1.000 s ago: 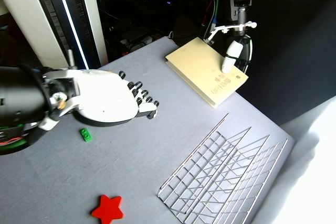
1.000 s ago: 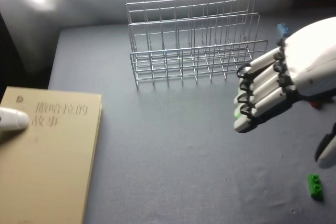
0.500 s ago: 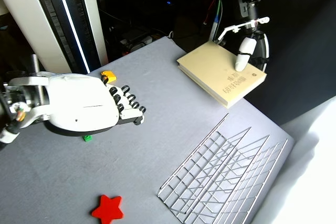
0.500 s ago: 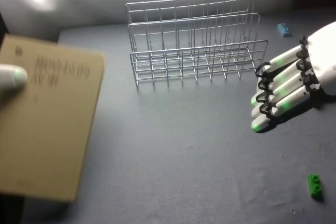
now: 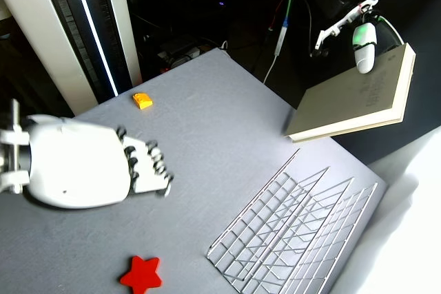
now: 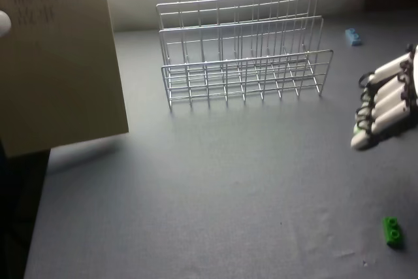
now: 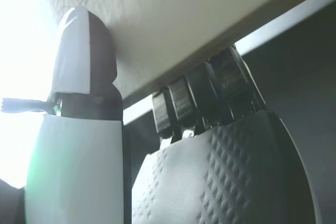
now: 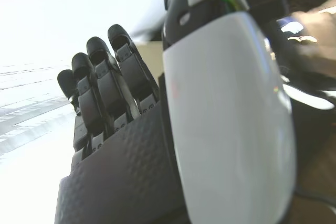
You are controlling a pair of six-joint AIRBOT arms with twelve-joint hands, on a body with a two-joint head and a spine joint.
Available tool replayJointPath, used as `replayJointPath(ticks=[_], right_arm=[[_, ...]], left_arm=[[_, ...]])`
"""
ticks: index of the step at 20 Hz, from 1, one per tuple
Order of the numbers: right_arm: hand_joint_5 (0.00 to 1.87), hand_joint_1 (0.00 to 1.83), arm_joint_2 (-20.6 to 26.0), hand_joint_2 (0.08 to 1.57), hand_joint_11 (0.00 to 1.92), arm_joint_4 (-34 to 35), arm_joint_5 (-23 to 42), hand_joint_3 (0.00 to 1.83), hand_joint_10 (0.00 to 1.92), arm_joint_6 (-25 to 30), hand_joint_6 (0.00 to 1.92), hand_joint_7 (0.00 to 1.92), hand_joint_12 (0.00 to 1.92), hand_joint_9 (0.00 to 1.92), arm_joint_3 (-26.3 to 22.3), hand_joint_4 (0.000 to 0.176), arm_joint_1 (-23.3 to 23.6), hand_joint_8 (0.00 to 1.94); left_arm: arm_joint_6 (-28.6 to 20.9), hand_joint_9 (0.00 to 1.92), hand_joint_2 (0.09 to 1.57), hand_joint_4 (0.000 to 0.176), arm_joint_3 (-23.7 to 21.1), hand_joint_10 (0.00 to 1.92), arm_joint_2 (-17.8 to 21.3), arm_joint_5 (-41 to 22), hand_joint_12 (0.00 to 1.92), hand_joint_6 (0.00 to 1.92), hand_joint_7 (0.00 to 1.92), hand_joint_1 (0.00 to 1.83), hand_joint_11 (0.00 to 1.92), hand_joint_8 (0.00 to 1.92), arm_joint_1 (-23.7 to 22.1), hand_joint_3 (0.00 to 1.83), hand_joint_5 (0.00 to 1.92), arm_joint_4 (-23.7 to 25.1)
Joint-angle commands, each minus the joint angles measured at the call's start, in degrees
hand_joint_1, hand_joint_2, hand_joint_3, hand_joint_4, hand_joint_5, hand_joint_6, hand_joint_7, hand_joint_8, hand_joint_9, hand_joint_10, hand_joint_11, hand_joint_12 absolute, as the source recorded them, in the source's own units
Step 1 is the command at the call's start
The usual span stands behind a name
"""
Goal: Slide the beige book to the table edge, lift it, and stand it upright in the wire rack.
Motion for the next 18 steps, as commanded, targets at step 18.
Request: replayJointPath(ticks=[18], right_arm=[[0.25, 0.23, 0.27, 1.06, 0.00, -23.82, -16.73, 0.00, 0.00, 29.45, 0.00, 0.27, 0.79, 0.27, -4.89, 0.000, 3.22, 0.00]], left_arm=[[2.13, 0.74, 1.21, 0.000, -0.73, 1.28, 3.12, -26.65, 1.64, 1.24, 0.61, 1.48, 0.63, 1.35, -9.70, 0.00, 0.78, -0.54]])
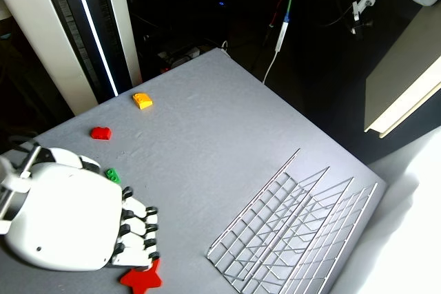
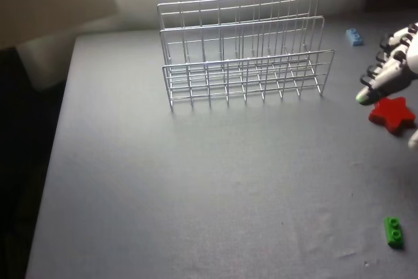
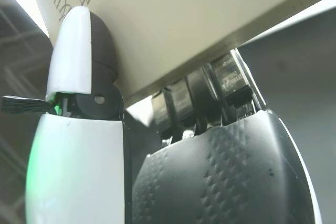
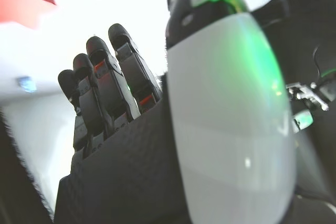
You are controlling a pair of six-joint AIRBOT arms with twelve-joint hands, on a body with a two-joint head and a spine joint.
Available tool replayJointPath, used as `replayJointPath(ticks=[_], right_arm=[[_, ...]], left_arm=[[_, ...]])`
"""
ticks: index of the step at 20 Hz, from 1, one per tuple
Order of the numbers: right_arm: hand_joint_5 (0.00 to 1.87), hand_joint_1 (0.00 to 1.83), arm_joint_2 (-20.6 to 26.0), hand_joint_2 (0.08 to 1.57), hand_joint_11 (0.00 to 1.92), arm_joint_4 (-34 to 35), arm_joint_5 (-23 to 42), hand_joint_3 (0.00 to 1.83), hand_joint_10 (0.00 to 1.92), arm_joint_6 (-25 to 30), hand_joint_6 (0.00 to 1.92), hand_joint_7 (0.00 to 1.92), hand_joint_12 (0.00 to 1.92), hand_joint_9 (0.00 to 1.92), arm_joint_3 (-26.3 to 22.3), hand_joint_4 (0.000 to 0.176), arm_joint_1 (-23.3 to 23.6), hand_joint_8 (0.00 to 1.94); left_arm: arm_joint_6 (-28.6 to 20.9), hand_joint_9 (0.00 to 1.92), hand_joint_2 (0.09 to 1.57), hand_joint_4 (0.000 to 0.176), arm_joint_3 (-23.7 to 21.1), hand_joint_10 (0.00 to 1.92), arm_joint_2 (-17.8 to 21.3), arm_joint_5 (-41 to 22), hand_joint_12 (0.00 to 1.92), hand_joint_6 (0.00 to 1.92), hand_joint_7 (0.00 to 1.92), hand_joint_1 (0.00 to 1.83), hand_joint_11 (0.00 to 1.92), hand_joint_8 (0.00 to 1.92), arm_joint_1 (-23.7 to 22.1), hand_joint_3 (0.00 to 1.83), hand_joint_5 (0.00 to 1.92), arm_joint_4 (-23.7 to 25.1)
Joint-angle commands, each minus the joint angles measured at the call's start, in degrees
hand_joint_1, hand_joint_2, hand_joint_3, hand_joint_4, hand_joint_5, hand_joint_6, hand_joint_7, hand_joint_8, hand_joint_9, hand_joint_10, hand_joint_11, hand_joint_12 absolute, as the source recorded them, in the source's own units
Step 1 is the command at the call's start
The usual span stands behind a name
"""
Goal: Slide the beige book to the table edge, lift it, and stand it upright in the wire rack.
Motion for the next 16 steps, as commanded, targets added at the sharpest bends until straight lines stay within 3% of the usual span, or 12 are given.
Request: replayJointPath(ticks=[1, 7, 10, 12, 16], right_arm=[[0.24, 0.23, 0.46, 1.06, 0.00, -0.89, -4.45, 0.00, 0.00, 0.66, 0.00, 0.26, 0.78, 0.27, -0.37, 0.000, 0.61, 0.00], [0.25, 0.23, 0.54, 1.05, 0.00, -3.76, -6.32, 0.00, 0.00, 6.68, 0.00, 0.28, 0.79, 0.28, -0.64, 0.000, 1.73, 0.00], [0.25, 0.23, 1.13, 1.05, 0.00, -9.18, -6.67, 0.00, 0.00, 18.95, 0.01, 0.28, 0.78, 0.28, -2.20, 0.000, 1.83, 0.00], [0.25, 0.21, 1.86, 1.06, 0.00, -16.72, -4.56, 0.00, 0.00, 31.18, 0.00, 0.27, 0.73, 0.26, -3.94, 0.000, 2.44, 0.00], [0.26, 0.24, 2.30, 1.05, 0.00, -17.23, -5.98, 0.00, 0.00, 34.08, 0.00, 0.28, 0.76, 0.27, -5.12, 0.000, 2.77, 0.00]], left_arm=[[-1.11, 0.74, 1.21, 0.000, -0.02, 1.30, 0.41, -7.02, 1.65, 1.23, 0.61, 1.48, 0.62, 1.34, -1.18, 0.00, 0.79, -0.71], [-1.07, 0.71, 1.21, 0.000, -2.09, 1.31, -0.61, -6.34, 1.62, 1.22, 0.61, 1.48, 0.69, 1.39, -3.14, 0.00, 0.77, 1.00], [-0.76, 0.72, 1.21, 0.000, -1.96, 1.31, -3.04, -6.12, 1.63, 1.26, 0.59, 1.48, 0.68, 1.35, -4.96, 0.00, 0.76, 1.01], [-0.37, 0.74, 1.21, 0.000, -0.91, 1.27, -5.09, -5.91, 1.64, 1.28, 0.63, 1.48, 0.68, 1.30, -6.23, 0.00, 0.75, 1.05], [-0.71, 0.76, 1.20, 0.000, 1.11, 1.26, -8.74, -4.71, 1.65, 1.26, 0.65, 1.48, 0.67, 1.30, -8.83, 0.00, 0.76, 5.04]])
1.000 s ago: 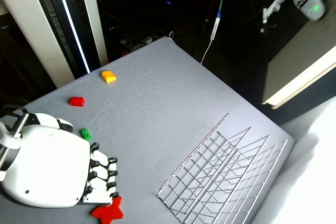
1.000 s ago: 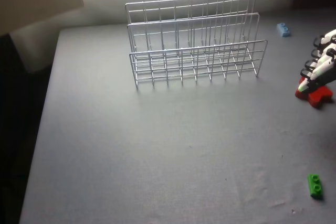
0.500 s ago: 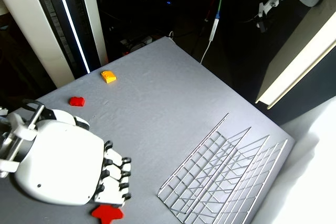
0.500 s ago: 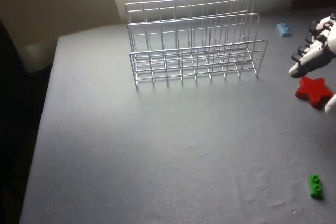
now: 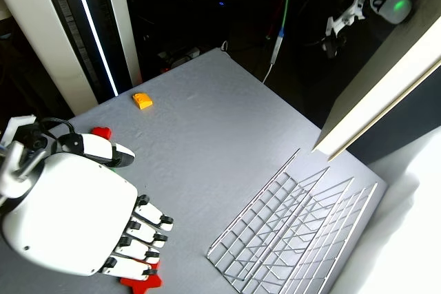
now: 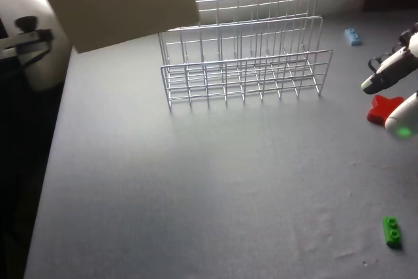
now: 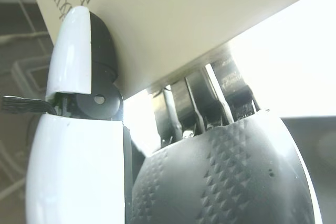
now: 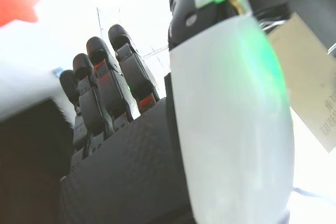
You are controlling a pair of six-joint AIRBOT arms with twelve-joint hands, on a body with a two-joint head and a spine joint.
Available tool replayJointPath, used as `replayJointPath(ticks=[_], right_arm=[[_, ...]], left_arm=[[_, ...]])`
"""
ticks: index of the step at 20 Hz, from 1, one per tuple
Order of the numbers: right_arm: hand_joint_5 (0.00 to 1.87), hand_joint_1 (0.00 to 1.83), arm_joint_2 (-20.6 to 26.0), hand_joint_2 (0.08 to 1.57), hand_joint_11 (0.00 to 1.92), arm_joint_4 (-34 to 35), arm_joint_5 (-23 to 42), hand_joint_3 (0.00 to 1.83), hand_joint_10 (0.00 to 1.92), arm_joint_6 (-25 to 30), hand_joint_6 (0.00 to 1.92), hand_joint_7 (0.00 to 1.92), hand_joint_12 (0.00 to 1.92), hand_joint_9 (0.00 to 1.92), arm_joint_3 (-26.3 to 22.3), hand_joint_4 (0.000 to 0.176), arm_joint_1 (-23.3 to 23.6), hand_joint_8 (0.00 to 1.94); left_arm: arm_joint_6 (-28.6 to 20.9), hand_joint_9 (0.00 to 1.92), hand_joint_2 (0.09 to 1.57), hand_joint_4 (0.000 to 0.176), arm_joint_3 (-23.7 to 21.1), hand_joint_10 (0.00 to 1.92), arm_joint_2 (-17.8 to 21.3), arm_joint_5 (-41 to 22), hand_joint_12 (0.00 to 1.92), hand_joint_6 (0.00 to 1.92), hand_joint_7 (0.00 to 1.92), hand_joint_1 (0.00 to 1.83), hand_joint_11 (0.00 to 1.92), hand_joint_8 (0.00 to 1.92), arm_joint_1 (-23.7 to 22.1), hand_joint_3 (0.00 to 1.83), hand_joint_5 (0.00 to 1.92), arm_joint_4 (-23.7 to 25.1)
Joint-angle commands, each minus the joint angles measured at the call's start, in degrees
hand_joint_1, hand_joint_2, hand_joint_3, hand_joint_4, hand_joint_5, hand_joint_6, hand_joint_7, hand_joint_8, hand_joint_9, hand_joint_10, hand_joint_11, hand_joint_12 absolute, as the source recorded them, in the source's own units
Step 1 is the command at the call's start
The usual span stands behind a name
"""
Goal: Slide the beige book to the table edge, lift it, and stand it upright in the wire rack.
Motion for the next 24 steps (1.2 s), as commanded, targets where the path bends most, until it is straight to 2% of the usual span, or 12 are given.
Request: replayJointPath(ticks=[1, 4, 8, 13, 16, 21, 24], right_arm=[[0.27, 0.24, 0.43, 1.05, 0.00, -1.99, -5.34, 0.00, 0.00, 0.49, 0.00, 0.29, 0.77, 0.28, -0.63, 0.000, 0.79, 0.00], [0.27, 0.24, 0.53, 1.06, 0.00, -1.99, -6.08, 0.00, 0.00, 0.11, 0.00, 0.28, 0.76, 0.28, -1.68, 0.000, -0.52, 0.00], [0.24, 0.23, 0.53, 1.06, 0.00, -1.99, -8.22, 0.00, 0.00, -1.22, 0.00, 0.26, 0.74, 0.26, -2.76, 0.000, -2.82, 0.00], [0.24, 0.26, 0.52, 1.06, 0.00, -1.99, 1.30, 0.00, 0.00, -2.64, 0.00, 0.26, 0.75, 0.26, -3.08, 0.000, -2.11, 0.00], [0.26, 0.26, 0.51, 1.06, 0.00, -1.99, 1.88, 0.00, 0.00, -3.31, 0.00, 0.27, 0.79, 0.27, -3.75, 0.000, -2.03, 0.00], [0.26, 0.28, 0.02, 1.05, 0.00, -1.99, 4.14, 0.00, 0.00, -4.38, 0.00, 0.26, 0.80, 0.27, -3.98, 0.000, -1.65, 0.00], [0.25, 0.26, -0.08, 1.06, 0.00, -1.99, 4.15, 0.00, 0.00, -4.55, 0.00, 0.25, 0.79, 0.26, -3.86, 0.000, -1.21, 0.00]], left_arm=[[-1.35, 0.74, 1.21, 0.000, 0.58, 1.29, -0.24, -6.61, 1.67, 1.23, 0.63, 1.48, 0.65, 1.32, -1.25, 0.00, 0.77, 0.51], [-1.48, 0.75, 1.20, 0.000, 0.31, 1.28, -2.82, -6.05, 1.65, 1.22, 0.62, 1.48, 0.66, 1.34, -3.03, 0.00, 0.78, 2.27], [-1.48, 0.76, 1.20, 0.000, 0.36, 1.22, -5.81, -5.18, 1.63, 1.29, 0.62, 1.48, 0.67, 1.33, -4.46, 0.00, 0.76, 4.51], [-1.14, 0.77, 1.19, 0.000, 1.92, 1.23, -9.32, -5.16, 1.61, 1.26, 0.65, 1.48, 0.70, 1.29, -4.49, 0.00, 0.77, 4.52], [-1.30, 0.81, 1.18, 0.000, 4.19, 1.17, -11.79, -5.15, 1.61, 1.27, 0.69, 1.48, 0.69, 1.25, -4.15, 0.00, 0.77, 4.52], [-2.02, 0.78, 1.21, 0.000, 9.09, 1.24, -14.66, -4.91, 1.64, 1.30, 0.62, 1.48, 0.61, 1.34, -3.83, 0.00, 0.76, 4.66], [-2.98, 0.80, 1.19, 0.000, 11.99, 1.21, -16.60, -4.63, 1.62, 1.26, 0.66, 1.48, 0.63, 1.29, -3.50, 0.00, 0.78, 5.49]])
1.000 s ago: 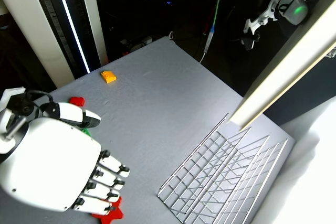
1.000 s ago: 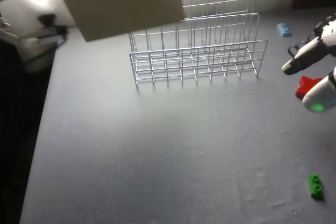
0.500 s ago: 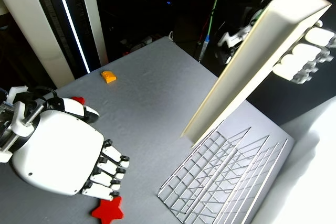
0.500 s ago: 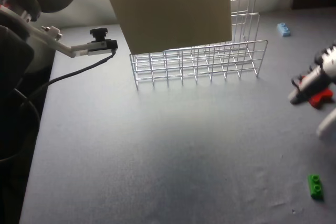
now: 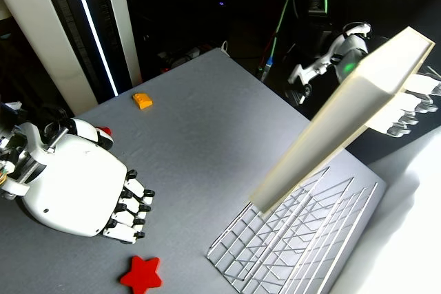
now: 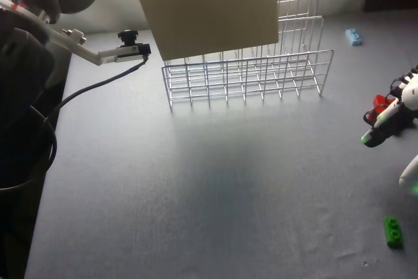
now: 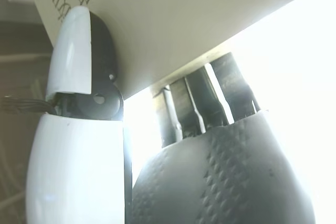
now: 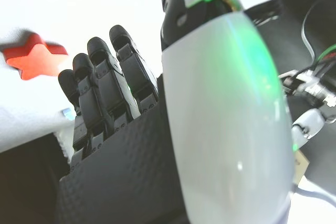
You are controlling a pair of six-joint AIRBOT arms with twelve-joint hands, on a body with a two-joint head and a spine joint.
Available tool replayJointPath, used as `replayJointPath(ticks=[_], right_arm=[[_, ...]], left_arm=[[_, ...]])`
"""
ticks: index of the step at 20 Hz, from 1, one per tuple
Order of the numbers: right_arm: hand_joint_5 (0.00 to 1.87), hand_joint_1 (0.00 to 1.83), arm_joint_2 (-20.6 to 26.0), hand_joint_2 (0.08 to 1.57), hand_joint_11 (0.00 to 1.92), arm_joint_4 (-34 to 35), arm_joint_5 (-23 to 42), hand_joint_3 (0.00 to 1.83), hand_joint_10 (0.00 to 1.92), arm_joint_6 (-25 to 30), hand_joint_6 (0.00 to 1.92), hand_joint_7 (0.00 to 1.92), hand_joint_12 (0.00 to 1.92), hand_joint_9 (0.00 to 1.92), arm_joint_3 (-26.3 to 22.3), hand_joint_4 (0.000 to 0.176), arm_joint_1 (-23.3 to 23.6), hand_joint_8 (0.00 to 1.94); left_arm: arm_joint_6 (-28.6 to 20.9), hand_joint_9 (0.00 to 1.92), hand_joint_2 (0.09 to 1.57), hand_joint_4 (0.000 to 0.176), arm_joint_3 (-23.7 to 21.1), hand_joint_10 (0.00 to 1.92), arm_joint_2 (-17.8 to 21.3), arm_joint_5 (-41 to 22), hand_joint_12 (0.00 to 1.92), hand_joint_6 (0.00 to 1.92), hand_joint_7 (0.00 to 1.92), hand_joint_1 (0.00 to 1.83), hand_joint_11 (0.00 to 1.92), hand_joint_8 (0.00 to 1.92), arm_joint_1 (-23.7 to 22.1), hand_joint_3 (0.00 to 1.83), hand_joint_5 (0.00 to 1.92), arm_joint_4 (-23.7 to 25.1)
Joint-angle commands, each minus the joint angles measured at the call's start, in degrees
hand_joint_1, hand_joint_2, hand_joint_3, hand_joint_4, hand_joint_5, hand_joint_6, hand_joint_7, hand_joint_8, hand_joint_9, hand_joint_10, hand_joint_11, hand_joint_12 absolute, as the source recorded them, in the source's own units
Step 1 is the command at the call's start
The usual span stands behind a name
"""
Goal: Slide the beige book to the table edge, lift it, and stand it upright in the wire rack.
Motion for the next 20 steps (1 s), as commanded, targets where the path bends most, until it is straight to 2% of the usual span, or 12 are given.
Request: replayJointPath(ticks=[1, 3, 8, 10, 11, 19, 20], right_arm=[[0.26, 0.26, 0.09, 1.06, 0.00, -1.99, -3.11, 0.00, 0.00, -0.34, 0.00, 0.26, 0.79, 0.26, 0.40, 0.000, 1.16, 0.00], [0.25, 0.25, -0.39, 1.06, 0.00, -1.99, -3.06, 0.00, 0.00, -0.37, 0.00, 0.25, 0.74, 0.25, 1.28, 0.000, 2.04, 0.00], [0.28, 0.27, -1.93, 1.05, 0.00, -1.99, -3.04, 0.00, 0.01, -0.39, 0.01, 0.27, 0.78, 0.27, 4.42, 0.000, 2.92, 0.01], [0.26, 0.25, -2.24, 1.06, 0.00, -1.99, -3.04, 0.00, 0.00, -0.40, 0.00, 0.25, 0.73, 0.25, 5.13, 0.000, 3.71, 0.00], [0.25, 0.25, -2.36, 1.06, 0.00, -1.99, -3.04, 0.00, 0.00, -0.40, 0.00, 0.25, 0.72, 0.24, 5.35, 0.000, 3.98, 0.00], [0.27, 0.27, -2.47, 1.06, 0.00, -1.99, -2.98, 0.00, 0.00, -0.40, 0.00, 0.28, 0.77, 0.28, 5.33, 0.000, 4.32, 0.00], [0.27, 0.25, -2.48, 1.06, 0.00, -1.99, -2.98, 0.00, 0.00, -0.40, 0.00, 0.27, 0.76, 0.27, 5.33, 0.000, 4.31, 0.00]], left_arm=[[-1.68, 0.81, 1.19, 0.000, 0.68, 1.19, -0.29, -6.79, 1.62, 1.26, 0.66, 1.48, 0.63, 1.30, -0.31, 0.00, 0.79, 0.30], [-1.74, 0.79, 1.19, 0.000, 1.60, 1.20, -0.86, -6.70, 1.60, 1.26, 0.65, 1.48, 0.65, 1.31, -0.17, 0.00, 0.79, 0.31], [-1.78, 0.77, 1.20, 0.000, 3.13, 1.22, -2.96, -6.60, 1.60, 1.28, 0.64, 1.48, 0.68, 1.33, 0.30, 0.00, 0.76, 0.29], [-1.89, 0.75, 1.20, 0.000, 4.22, 1.25, -4.39, -6.47, 1.60, 1.29, 0.64, 1.48, 0.67, 1.32, 0.41, 0.00, 0.76, 0.28], [-2.00, 0.75, 1.20, 0.000, 5.52, 1.25, -5.78, -6.32, 1.60, 1.30, 0.64, 1.48, 0.67, 1.32, 0.53, 0.00, 0.76, 0.27], [-2.05, 0.79, 1.20, 0.000, 9.70, 1.23, -9.08, -5.66, 1.60, 1.26, 0.64, 1.48, 0.65, 1.34, 1.08, 0.00, 0.77, 0.19], [-2.06, 0.81, 1.19, 0.000, 10.22, 1.19, -9.59, -5.59, 1.62, 1.26, 0.67, 1.48, 0.64, 1.29, 1.34, 0.00, 0.78, 0.08]])
